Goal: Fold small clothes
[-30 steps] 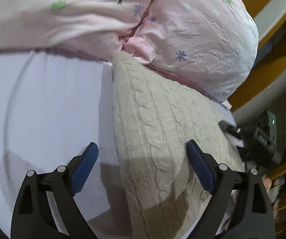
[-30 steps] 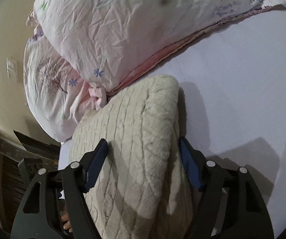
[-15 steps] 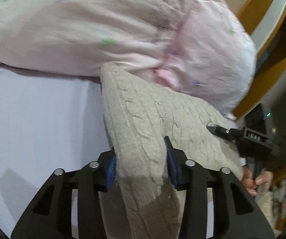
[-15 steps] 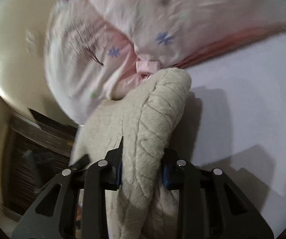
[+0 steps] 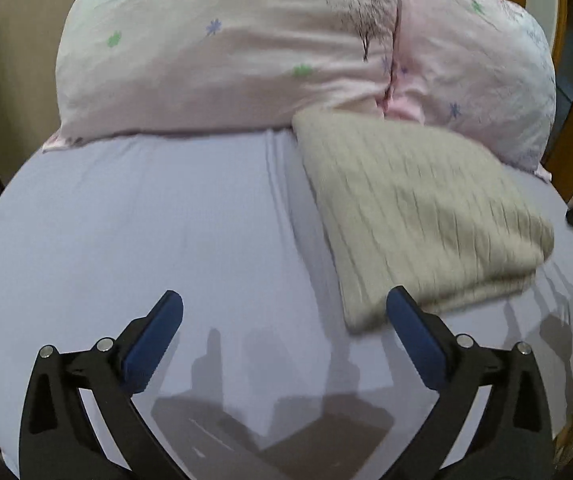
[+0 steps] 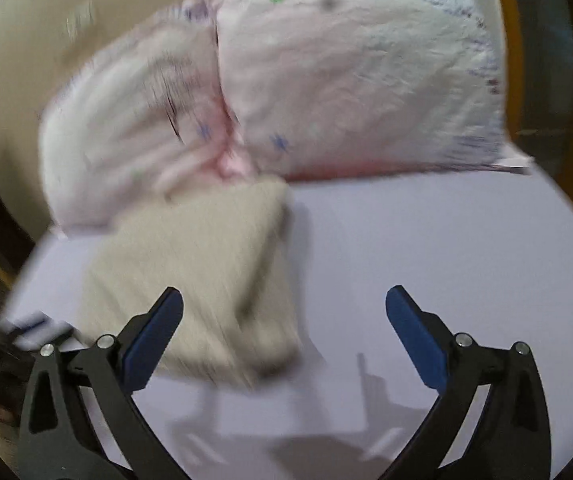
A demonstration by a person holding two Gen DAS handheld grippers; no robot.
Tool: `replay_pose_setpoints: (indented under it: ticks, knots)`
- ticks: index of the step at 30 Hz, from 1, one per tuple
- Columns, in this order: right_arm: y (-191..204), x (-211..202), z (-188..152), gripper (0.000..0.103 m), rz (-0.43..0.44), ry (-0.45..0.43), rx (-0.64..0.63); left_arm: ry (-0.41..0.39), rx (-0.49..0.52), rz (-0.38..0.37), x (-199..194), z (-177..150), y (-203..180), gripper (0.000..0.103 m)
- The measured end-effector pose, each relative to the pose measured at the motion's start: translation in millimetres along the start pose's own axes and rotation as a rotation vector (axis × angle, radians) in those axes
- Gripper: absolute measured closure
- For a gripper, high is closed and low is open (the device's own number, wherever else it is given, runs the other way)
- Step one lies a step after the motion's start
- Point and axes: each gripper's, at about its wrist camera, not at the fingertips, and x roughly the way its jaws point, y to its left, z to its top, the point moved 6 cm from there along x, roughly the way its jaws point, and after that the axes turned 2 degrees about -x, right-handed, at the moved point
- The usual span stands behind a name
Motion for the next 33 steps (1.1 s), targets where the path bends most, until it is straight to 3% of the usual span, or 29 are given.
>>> replay_pose_setpoints:
  ticks: [3,8,15,33]
  knots:
    - [23,12,-31,0.002,0.050,0.101,-0.056,0.046,0.012,0.005,6,-14,-6,0.001]
    - [48,34,-56,0.002,0.028,0.196,-0.063,0.092,0.068,0.060,24,-25,-20,0.001]
    - [61,41,-64,0.002,-0.077,0.200,-0.141,0.078,0.059,0.043,25,-26,-22,0.001]
    - [59,43,-62,0.002,-0.060,0.205,-0.137,0.074,0.061,0.043,26,-26,-24,0.001]
